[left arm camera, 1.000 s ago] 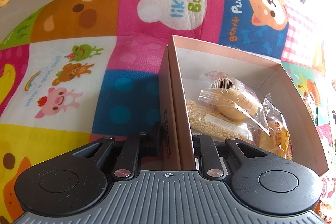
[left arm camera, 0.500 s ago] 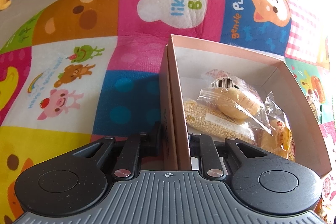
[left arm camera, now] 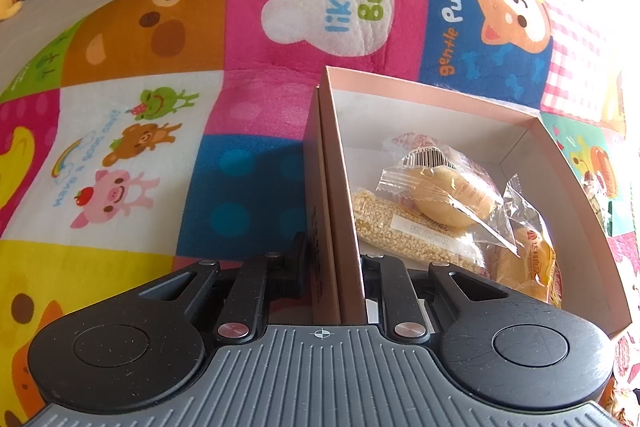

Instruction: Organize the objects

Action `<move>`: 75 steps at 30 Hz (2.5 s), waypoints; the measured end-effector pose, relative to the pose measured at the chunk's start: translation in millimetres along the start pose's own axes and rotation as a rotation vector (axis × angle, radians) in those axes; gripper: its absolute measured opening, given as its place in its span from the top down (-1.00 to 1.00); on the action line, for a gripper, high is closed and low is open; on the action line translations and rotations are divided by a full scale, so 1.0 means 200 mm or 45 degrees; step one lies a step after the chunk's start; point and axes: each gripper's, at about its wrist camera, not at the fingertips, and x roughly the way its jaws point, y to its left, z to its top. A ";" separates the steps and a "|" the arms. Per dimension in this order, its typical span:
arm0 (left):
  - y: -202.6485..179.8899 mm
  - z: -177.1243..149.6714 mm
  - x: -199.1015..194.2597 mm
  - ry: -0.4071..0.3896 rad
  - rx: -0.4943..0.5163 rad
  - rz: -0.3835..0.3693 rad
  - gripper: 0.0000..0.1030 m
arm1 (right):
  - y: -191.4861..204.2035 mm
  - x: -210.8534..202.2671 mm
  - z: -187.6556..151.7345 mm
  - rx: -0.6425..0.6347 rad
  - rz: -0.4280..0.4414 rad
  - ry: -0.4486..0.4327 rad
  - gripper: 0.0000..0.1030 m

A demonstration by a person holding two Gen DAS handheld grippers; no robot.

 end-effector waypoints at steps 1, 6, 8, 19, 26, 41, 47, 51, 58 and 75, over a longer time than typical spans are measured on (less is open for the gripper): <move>0.00 0.00 0.00 0.001 0.000 -0.001 0.63 | 0.01 0.00 0.01 0.000 0.002 -0.006 -0.85; 0.00 0.00 0.00 0.000 0.003 0.002 0.63 | 0.09 -0.05 0.02 -0.041 0.197 -0.041 -0.84; -0.01 0.00 0.00 0.000 0.004 0.007 0.62 | 0.12 -0.10 0.03 -0.113 0.173 -0.110 -0.85; -0.01 0.00 0.00 0.003 0.005 0.015 0.62 | -0.31 0.02 0.26 0.167 0.034 -0.171 -0.85; -0.01 0.00 0.00 0.001 0.005 0.014 0.62 | -0.32 0.01 0.10 0.250 0.223 -0.079 -0.85; 0.00 -0.01 0.00 -0.009 -0.007 0.009 0.62 | -0.38 -0.05 0.01 0.475 0.161 -0.102 -1.00; 0.00 -0.01 0.01 -0.007 0.000 0.009 0.62 | -0.34 -0.04 0.04 0.317 0.151 -0.058 -1.00; 0.00 0.00 0.01 -0.002 0.001 0.011 0.62 | -0.20 -0.05 0.11 0.030 0.068 -0.176 -1.00; 0.00 -0.01 0.00 -0.005 0.008 0.007 0.62 | -0.10 0.16 0.25 -0.137 0.002 -0.093 -0.80; 0.01 0.02 0.01 0.038 0.026 -0.016 0.63 | 0.10 -0.14 0.15 -0.173 -0.078 -0.108 -0.19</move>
